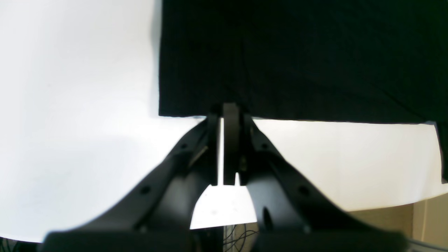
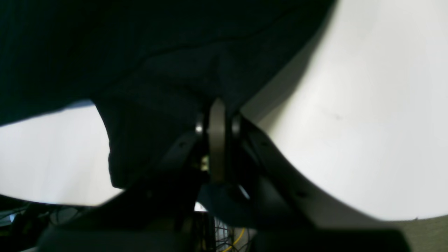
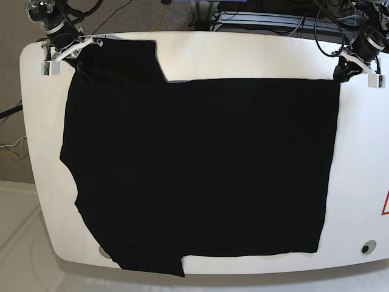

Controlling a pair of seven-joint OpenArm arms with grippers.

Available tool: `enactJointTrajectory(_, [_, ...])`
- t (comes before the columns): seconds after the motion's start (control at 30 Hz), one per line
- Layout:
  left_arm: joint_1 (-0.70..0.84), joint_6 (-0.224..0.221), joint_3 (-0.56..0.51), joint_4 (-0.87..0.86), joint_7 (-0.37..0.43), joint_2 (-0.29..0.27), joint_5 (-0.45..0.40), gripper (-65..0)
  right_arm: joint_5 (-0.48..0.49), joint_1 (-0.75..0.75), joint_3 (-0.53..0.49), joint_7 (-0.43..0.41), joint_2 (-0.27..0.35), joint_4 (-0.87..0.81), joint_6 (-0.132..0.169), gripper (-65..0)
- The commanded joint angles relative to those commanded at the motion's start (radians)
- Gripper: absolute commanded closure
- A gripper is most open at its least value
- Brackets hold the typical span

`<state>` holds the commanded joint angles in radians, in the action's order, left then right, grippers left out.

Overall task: Fold the T-shirt properly
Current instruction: 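Pull the shoulder corners apart and toward the robot with both grippers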

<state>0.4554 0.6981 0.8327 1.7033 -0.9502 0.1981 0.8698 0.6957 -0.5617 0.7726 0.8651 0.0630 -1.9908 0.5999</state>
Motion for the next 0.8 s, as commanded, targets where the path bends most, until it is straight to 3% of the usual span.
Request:
enactJointTrajectory(0.33, [0.01, 0.0, 0.01, -0.026, 0.018, -0.003, -0.002, 0.0, 0.042, 0.004, 0.011, -0.003, 0.008, 0.004, -0.008, 0.0])
enactJointTrajectory(0.4, [0.024, 0.0, 0.013, -0.031, 0.016, -0.005, -0.001, 0.0, 0.096, -0.011, 0.023, 0.002, 0.007, 0.006, -0.006, 0.0])
enactJointTrajectory(0.47, [0.066, 0.0, 0.016, -0.022, 0.032, -0.02, 0.008, 0.0, 0.365, -0.055, 0.081, 0.019, 0.001, -0.013, 0.013, 0.0])
enactJointTrajectory(0.53, [0.071, 0.0, 0.016, -0.022, 0.037, -0.022, 0.009, 0.0, 0.402, -0.061, 0.09, 0.02, 0.002, -0.015, 0.018, 0.0])
enactJointTrajectory(0.67, [0.067, 0.0, 0.013, -0.026, 0.049, -0.024, 0.009, 0.0, 0.404, -0.06, 0.088, 0.018, 0.003, -0.009, 0.023, 0.0])
enactJointTrajectory(0.8, [0.047, 0.0, 0.007, -0.038, 0.053, -0.021, 0.013, 0.0, 0.319, -0.038, 0.063, 0.011, 0.005, -0.004, 0.024, 0.0])
